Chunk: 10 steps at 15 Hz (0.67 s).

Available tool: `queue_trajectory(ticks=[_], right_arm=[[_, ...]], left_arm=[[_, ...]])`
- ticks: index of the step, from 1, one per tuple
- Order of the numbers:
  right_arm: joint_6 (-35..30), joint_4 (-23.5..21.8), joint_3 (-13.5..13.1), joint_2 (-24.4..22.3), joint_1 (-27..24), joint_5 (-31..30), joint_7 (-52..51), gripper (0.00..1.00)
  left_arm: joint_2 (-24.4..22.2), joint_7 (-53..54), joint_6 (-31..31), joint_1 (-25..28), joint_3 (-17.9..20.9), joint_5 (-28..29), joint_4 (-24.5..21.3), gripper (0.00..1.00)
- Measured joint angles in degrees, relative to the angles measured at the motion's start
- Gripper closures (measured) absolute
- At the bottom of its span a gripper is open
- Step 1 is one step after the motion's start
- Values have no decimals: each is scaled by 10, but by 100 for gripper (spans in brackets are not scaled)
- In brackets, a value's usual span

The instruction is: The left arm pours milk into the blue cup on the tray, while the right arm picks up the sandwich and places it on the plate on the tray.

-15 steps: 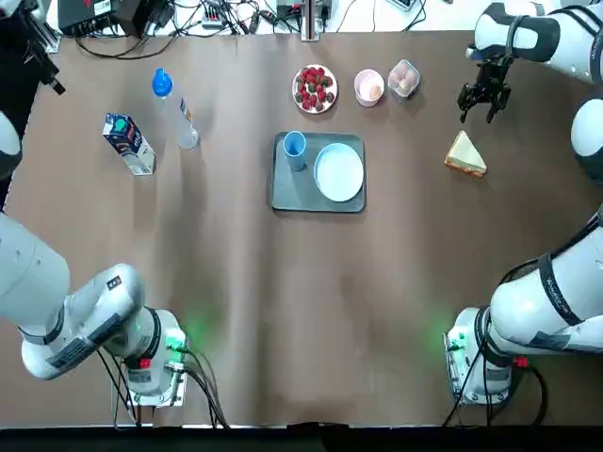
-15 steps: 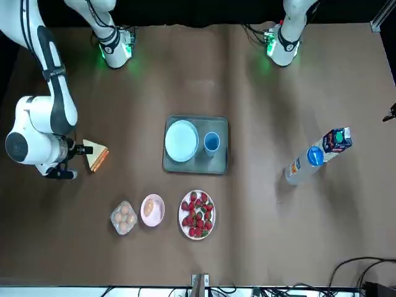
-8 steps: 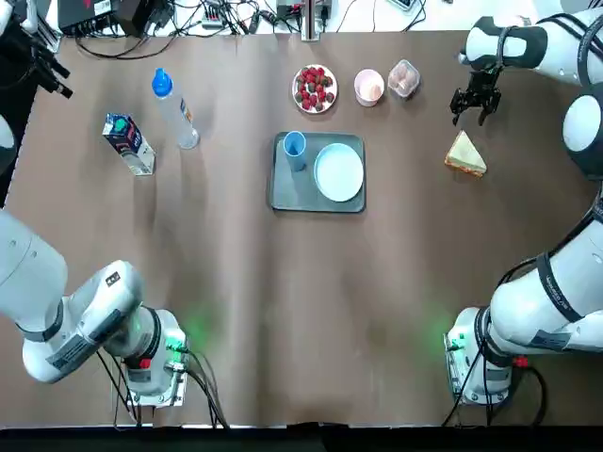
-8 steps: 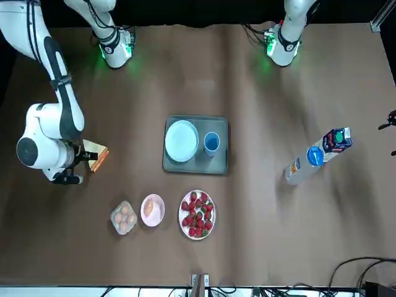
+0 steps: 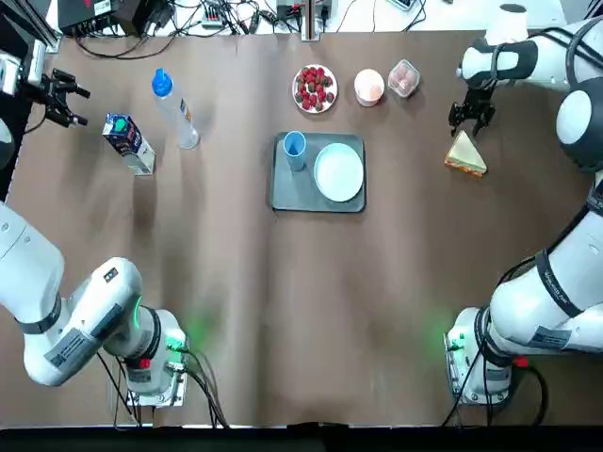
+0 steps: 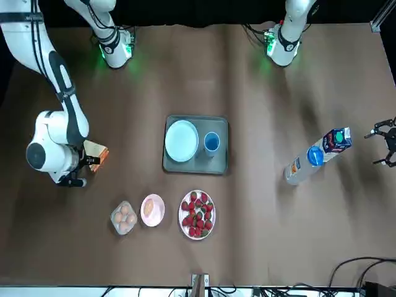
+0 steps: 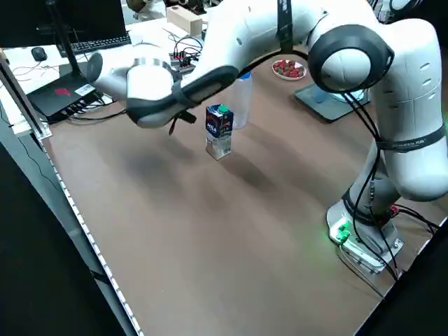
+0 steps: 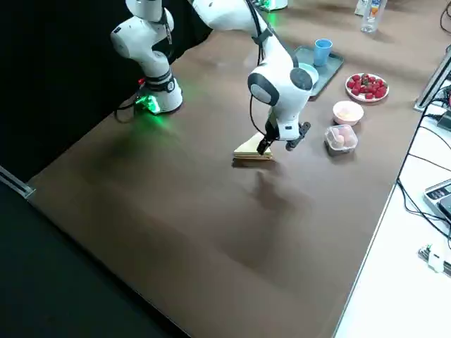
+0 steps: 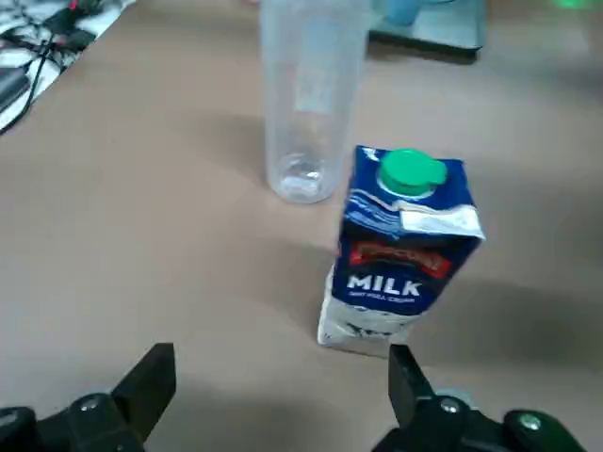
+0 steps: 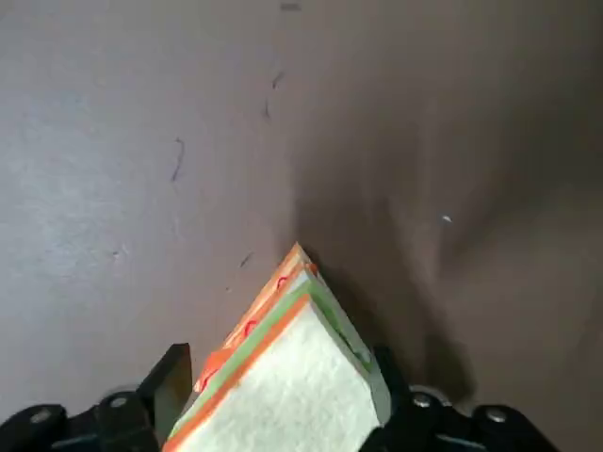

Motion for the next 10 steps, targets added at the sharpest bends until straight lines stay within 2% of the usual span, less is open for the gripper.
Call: queue_trajectory(ticks=[4,7,10], right_arm=[[3,0,0,6,0,0,0,15],[3,-2,0,9,0,0,0,17],[3,-2,0,11,-1,0,0,24]], left_arm=[[61,48,-52,32,0,-27,-3,0],[99,97,-63,40,0,-48,-2,0],[116,110,-68,39,-2,-65,-2,0]])
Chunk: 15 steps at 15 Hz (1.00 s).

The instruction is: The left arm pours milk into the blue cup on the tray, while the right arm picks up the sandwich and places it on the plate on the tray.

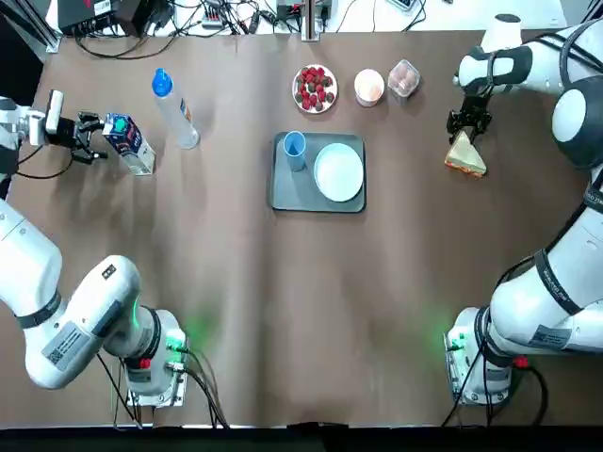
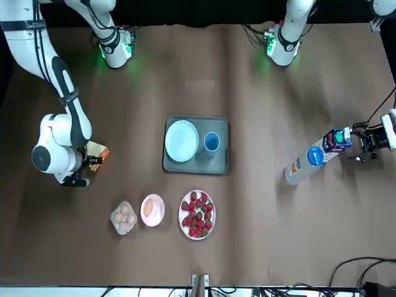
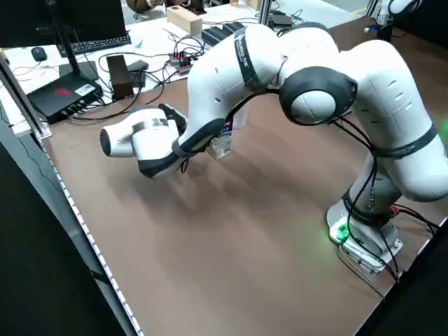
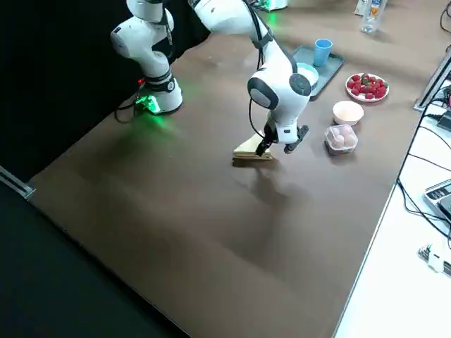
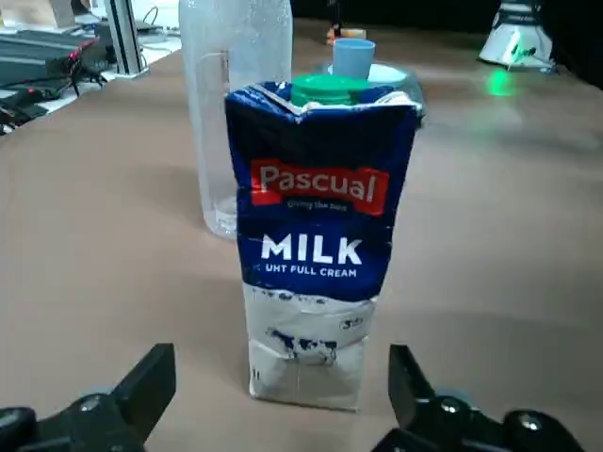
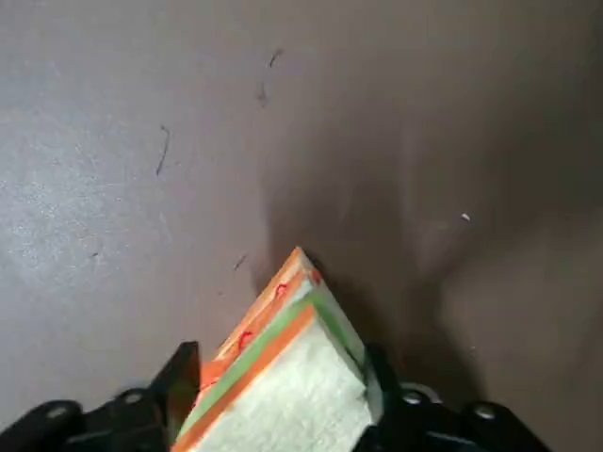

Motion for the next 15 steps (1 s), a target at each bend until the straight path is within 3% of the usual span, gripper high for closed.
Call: queue_trajectory(ticks=[6,10,11,12,15], right_arm=[[-1,0,-1,0,-1,0,0,37],[-2,0,-1,0,-1,-1,0,67],[-4,0,-2,0,-1,-2,0,81],[-4,0,-2,0,-1,-3,-1,86],[-10,0,-1,-1,1,-6,-2,87]], left_arm=[[37,44,-20,-7,-5,-43,-4,0],[44,44,-22,-19,-5,-59,-10,0],[45,44,-22,-22,-6,-73,-12,0],[46,44,-22,-22,-6,-77,-13,0],[47,44,-22,-22,-5,-78,-14,0]])
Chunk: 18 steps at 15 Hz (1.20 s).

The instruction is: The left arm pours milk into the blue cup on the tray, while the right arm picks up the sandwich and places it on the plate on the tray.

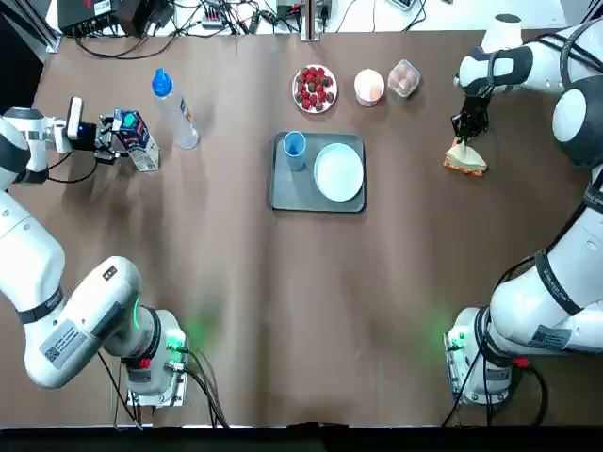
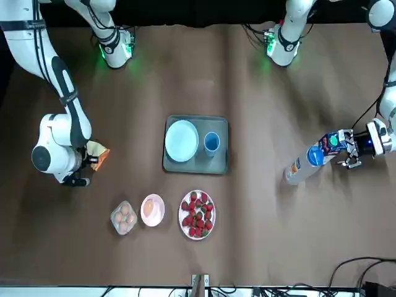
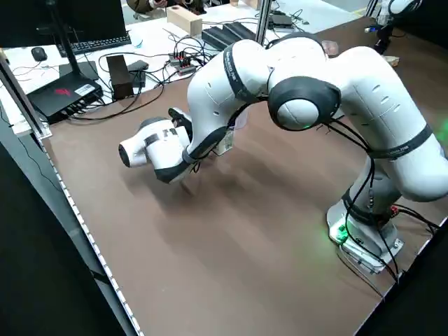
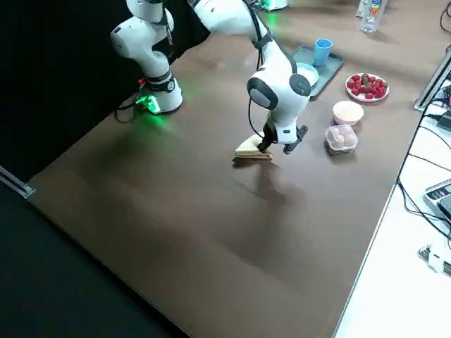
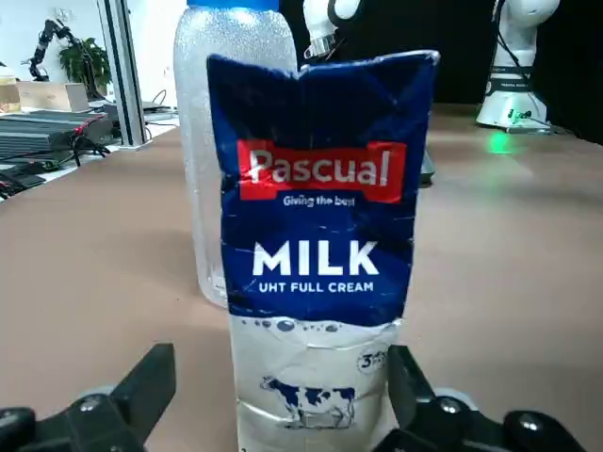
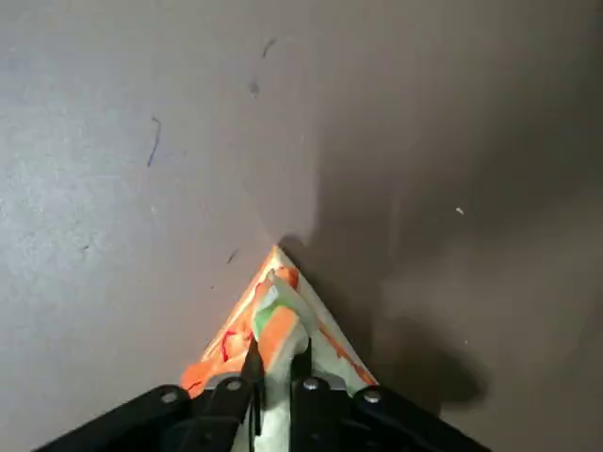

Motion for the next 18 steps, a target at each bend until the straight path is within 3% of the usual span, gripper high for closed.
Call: queue_trajectory(ticks=[4,7,10,18], right_arm=[[-71,16,8,-18,27,0,1,89],[-138,32,14,-66,73,4,4,89],[-174,45,17,-102,130,49,28,89],[-185,133,20,-95,303,130,261,89]], left_arm=[[12,2,0,12,0,0,-5,0],[16,11,-1,28,1,0,-14,0],[16,29,-3,31,1,0,-23,0],[16,33,-4,30,0,0,-41,0]])
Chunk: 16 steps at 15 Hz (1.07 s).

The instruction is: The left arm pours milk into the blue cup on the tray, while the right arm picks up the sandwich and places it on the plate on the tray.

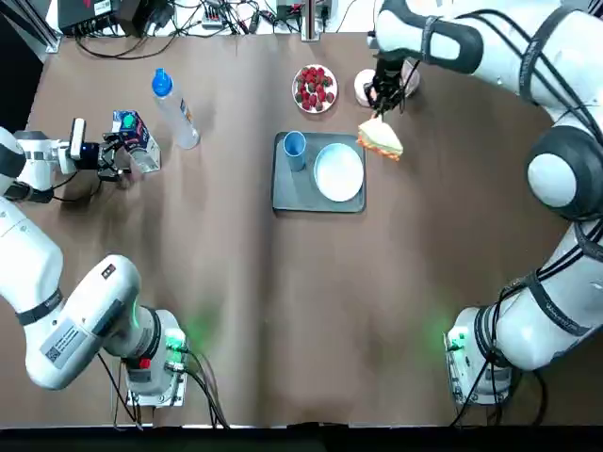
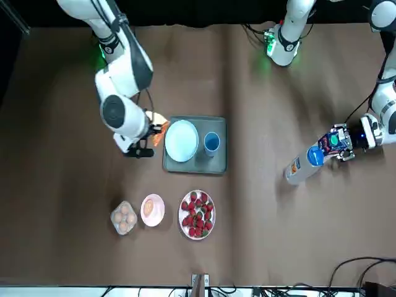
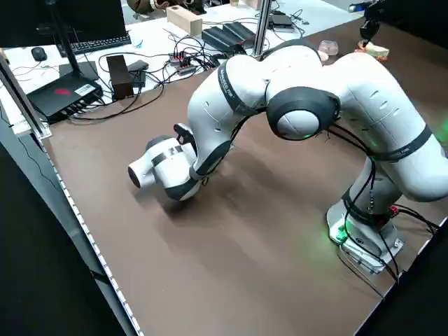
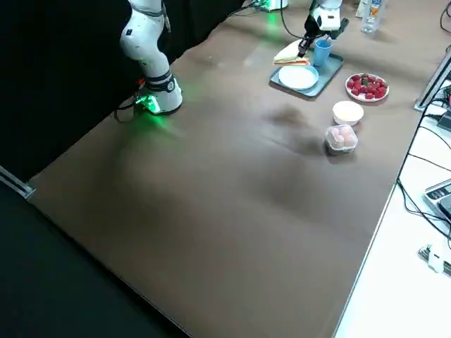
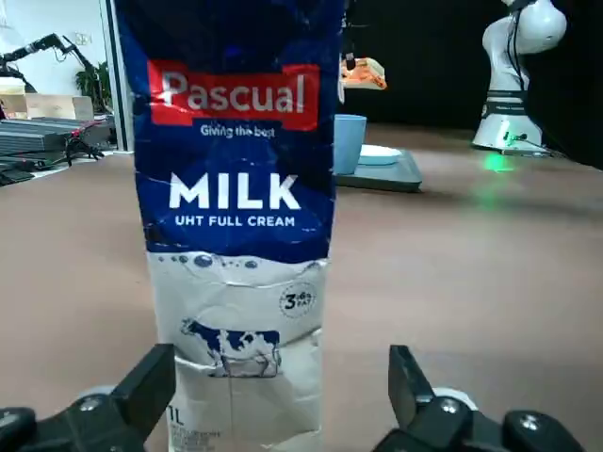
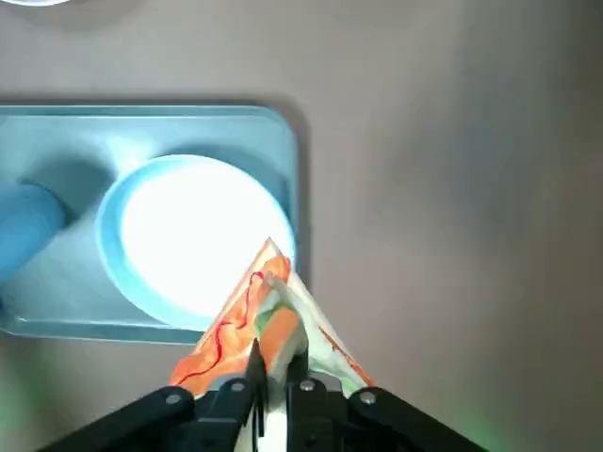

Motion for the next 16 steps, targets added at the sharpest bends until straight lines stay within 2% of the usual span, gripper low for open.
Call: queue_trajectory(ticks=[4,8,16], right_arm=[[56,53,-1,78,53,5,86,89],[142,68,-1,132,81,5,101,89],[161,72,-3,179,93,-18,102,90]], left_arm=[[0,2,0,-9,-1,-23,-2,0],[0,6,1,-10,-2,-35,-1,0],[0,7,7,-12,-19,-37,2,0]])
